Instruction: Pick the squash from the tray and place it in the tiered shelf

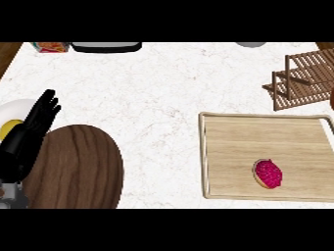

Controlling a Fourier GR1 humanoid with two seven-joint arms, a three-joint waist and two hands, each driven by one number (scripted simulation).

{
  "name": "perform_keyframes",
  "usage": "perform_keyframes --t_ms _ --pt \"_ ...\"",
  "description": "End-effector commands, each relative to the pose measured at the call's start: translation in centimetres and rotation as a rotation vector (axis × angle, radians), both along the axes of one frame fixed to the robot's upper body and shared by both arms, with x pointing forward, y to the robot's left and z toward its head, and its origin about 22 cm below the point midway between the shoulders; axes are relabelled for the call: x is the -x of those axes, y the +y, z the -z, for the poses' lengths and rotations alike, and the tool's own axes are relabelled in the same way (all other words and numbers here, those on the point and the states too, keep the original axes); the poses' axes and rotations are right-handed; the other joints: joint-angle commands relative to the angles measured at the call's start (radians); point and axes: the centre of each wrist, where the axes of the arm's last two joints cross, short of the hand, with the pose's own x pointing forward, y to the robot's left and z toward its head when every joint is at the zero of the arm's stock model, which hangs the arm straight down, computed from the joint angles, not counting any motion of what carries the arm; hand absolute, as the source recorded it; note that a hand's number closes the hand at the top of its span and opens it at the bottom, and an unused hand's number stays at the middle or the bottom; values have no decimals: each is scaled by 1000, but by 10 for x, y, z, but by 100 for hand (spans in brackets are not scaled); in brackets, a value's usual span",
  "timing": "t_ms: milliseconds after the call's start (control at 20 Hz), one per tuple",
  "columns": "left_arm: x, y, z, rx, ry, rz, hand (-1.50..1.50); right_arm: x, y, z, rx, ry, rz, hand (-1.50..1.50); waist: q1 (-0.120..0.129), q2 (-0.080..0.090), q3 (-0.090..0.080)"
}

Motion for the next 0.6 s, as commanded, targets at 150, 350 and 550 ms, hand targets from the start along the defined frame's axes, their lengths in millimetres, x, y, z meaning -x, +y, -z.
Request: perform_keyframes --t_ms 150,350,550 --pt "-1 -14 -2 15 5 29 0 -30 -3 -9 -392 -56 -112 150 21 5 3" --pt "-8 -13 0 9 2 -7 0 -34 10 -21 -681 -91 -267 150 5 2 2" --pt "-7 -4 1 7 -25 -2 0 -65 -4 -30 -726 -99 -196 150 19 6 1"
